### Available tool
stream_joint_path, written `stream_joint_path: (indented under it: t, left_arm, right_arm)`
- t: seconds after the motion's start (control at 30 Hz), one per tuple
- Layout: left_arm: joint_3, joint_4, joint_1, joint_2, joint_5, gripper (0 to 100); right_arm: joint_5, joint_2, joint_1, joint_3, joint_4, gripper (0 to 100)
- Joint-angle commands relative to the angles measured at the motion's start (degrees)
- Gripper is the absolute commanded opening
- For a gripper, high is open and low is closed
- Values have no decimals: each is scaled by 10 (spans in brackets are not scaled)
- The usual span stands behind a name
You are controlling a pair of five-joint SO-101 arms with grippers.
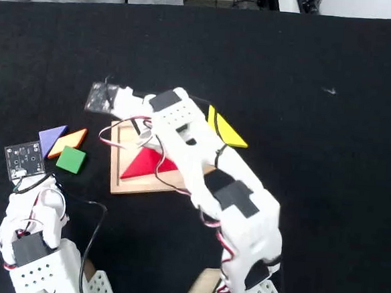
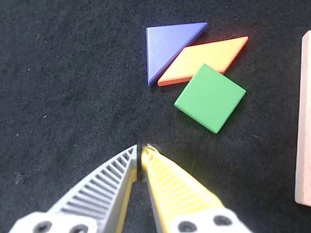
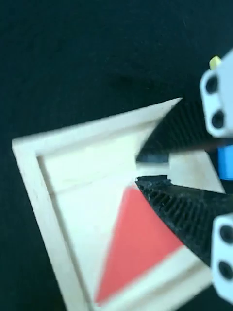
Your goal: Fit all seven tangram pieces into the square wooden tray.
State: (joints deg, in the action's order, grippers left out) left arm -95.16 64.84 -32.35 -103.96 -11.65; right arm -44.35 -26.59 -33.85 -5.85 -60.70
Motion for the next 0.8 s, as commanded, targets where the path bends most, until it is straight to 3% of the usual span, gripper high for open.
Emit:
stream_joint_path:
  t: [0.0, 0.77]
  left_arm:
    - [15, -12, 6, -4, -4, 30]
    - [15, -12, 7, -4, -4, 30]
  right_arm:
    - [18, -23, 13, -56, 13, 10]
    - [17, -40, -27, -36, -55, 11]
